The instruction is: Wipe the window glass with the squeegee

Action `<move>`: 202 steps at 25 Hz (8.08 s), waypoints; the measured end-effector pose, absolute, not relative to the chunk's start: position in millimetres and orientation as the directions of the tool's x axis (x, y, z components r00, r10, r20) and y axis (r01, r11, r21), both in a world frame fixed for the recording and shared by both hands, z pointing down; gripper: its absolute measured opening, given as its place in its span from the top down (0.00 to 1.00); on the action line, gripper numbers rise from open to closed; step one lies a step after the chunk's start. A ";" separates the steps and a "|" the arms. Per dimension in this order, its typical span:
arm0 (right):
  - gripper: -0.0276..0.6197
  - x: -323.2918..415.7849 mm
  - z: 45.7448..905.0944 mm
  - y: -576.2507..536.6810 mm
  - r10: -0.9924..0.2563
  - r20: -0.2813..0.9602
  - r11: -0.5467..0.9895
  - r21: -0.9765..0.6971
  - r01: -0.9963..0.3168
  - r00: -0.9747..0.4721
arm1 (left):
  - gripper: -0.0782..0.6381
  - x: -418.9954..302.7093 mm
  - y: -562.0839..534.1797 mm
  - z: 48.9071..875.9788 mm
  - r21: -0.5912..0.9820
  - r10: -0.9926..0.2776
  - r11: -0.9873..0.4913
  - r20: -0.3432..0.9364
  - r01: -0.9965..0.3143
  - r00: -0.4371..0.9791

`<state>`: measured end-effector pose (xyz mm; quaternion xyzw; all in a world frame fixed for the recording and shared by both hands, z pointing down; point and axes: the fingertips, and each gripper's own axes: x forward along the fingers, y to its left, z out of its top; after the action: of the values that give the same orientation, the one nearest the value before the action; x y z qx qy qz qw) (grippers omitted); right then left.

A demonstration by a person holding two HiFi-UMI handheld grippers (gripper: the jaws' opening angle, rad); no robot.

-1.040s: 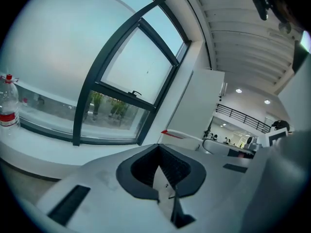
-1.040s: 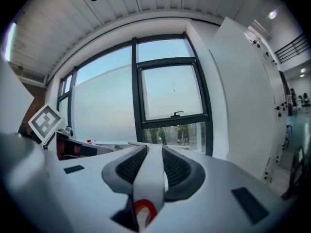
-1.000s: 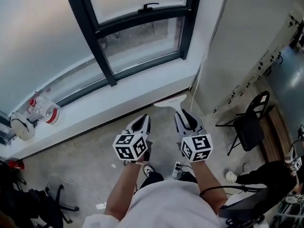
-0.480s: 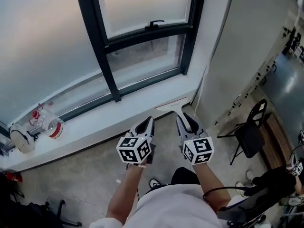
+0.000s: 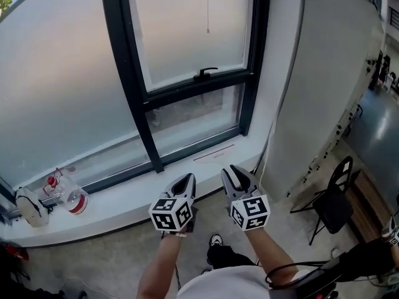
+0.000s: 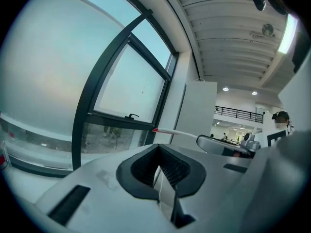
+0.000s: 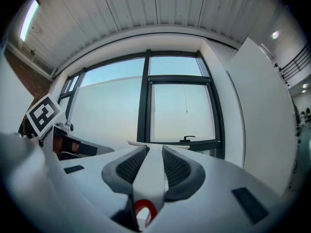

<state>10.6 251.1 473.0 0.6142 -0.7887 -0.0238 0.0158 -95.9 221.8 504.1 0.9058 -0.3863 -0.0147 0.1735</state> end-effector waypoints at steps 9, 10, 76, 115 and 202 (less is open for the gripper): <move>0.82 33.1 424.2 124.6 -0.960 -0.138 0.237 0.064 -0.969 -0.244 | 0.89 -79.4 97.1 452.2 0.254 -0.740 -0.637 0.061 -0.728 0.669; 0.82 36.3 418.7 107.6 -0.958 -0.150 0.236 0.060 -0.970 -0.243 | 0.89 -77.6 79.9 445.2 0.250 -0.746 -0.633 0.055 -0.733 0.664; 0.82 -136.4 -86.3 -384.9 -0.657 -0.713 0.194 0.153 -0.969 -0.244 | 0.89 -191.6 -303.7 52.7 -0.081 -0.559 -0.777 -0.366 -0.624 0.744; 0.82 -151.8 -16.9 -403.3 -0.733 -0.639 0.100 0.241 -0.966 -0.235 | 0.89 -221.1 -326.7 134.9 0.037 -0.630 -0.759 -0.294 -0.650 0.719; 0.82 -137.2 389.4 -400.7 -0.925 -0.322 0.136 0.216 -0.967 -0.202 | 0.89 -212.5 -350.6 405.7 0.257 -0.758 -0.616 0.061 -0.744 0.649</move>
<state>-137.2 -400.7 389.4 0.6291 -0.7517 -0.1901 -0.0554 -212.5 -350.6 405.7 0.8985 -0.4182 -0.0268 0.1306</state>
